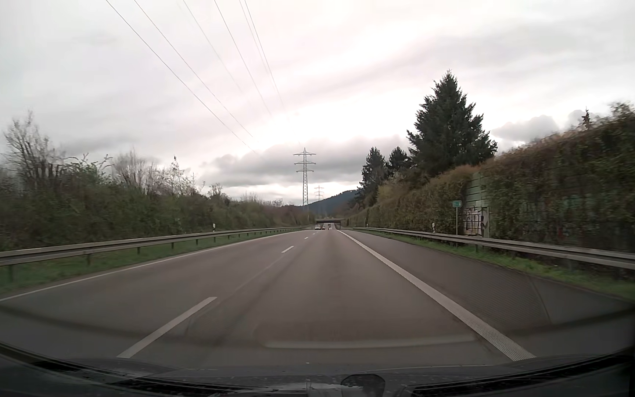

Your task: Follow the waypoints while adhering to traffic rules and regulations

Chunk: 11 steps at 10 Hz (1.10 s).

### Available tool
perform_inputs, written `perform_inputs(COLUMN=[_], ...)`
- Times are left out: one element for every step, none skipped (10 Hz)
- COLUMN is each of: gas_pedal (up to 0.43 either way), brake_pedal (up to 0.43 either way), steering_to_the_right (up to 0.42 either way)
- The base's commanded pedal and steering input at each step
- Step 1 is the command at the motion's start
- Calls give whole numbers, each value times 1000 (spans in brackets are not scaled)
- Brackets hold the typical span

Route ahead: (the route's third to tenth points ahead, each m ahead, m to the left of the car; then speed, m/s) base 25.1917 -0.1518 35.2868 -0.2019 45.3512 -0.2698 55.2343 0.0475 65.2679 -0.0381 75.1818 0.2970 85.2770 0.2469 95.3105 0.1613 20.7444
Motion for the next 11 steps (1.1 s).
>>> perform_inputs(gas_pedal=[177, 177, 177, 177, 177, 177, 177, 177, 177, 177, 177], brake_pedal=[0, 0, 0, 0, 0, 0, 0, 0, 0, 0, 0], steering_to_the_right=[1, 1, 1, 1, 1, 0, 1, 1, 1, 1, 0])
